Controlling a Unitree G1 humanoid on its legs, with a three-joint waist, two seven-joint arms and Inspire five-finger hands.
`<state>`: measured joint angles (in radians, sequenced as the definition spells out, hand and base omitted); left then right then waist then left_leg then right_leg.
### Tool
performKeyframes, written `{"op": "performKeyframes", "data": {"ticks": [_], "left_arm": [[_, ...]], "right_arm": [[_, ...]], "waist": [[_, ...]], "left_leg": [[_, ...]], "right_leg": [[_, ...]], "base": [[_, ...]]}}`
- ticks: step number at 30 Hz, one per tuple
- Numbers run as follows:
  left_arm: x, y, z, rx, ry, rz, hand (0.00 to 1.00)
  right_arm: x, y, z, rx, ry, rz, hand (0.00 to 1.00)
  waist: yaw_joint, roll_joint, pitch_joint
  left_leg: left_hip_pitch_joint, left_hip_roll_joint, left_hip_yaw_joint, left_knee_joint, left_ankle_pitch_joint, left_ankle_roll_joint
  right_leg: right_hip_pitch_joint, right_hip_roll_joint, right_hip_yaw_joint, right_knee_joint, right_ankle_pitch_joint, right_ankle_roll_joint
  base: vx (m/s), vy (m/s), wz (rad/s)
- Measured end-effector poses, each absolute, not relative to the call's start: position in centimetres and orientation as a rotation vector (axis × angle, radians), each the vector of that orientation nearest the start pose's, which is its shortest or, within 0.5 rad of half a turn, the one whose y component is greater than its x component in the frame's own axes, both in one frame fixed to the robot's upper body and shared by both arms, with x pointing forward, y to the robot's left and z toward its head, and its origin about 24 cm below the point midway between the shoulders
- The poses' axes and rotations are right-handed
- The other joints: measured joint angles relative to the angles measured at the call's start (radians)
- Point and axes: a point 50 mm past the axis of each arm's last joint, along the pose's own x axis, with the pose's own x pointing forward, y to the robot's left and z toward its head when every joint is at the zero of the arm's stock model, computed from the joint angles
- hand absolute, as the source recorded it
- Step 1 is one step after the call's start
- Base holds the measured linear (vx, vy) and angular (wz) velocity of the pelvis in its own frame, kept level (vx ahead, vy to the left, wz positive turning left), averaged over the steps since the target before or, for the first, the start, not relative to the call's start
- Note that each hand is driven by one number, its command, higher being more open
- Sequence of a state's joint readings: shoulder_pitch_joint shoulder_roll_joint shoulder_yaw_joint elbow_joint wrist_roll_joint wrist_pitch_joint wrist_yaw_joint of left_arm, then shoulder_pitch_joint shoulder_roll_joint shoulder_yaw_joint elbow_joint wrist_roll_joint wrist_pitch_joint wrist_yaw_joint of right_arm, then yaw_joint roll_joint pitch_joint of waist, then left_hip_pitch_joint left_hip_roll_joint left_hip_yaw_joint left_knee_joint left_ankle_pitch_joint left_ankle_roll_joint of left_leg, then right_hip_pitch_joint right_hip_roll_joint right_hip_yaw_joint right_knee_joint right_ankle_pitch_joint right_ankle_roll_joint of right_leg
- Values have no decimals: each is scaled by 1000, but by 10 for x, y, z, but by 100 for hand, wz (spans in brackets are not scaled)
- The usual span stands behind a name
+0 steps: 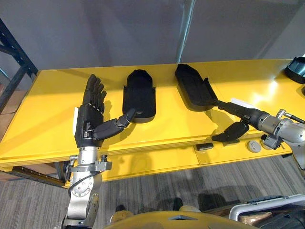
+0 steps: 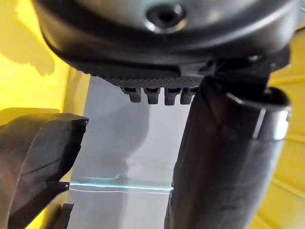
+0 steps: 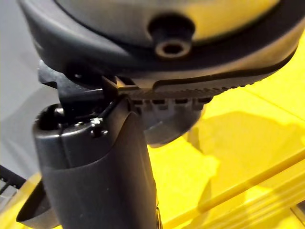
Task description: Walk over and take three plastic housings, then place them on the shelf
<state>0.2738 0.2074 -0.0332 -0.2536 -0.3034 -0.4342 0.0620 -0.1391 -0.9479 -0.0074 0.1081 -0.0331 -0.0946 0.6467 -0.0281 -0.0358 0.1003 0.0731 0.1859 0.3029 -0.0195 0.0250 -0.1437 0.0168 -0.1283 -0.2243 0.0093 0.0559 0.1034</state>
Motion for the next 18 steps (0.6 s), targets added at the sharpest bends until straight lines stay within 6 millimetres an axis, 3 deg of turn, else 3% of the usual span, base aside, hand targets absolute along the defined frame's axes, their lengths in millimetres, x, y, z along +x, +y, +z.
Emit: {"op": "performKeyframes", "data": {"ticks": [18], "left_arm": [[191, 194, 85, -109, -410, 83, 100]], "right_arm": [[266, -294, 125, -983, 313, 593, 100]], "waist": [[-1, -17, 1]], "left_leg": [[5, -1, -1, -2, 2, 1]], "right_leg": [[8, -1, -4, 0, -1, 0]], "base": [[-1, 0, 1]]}}
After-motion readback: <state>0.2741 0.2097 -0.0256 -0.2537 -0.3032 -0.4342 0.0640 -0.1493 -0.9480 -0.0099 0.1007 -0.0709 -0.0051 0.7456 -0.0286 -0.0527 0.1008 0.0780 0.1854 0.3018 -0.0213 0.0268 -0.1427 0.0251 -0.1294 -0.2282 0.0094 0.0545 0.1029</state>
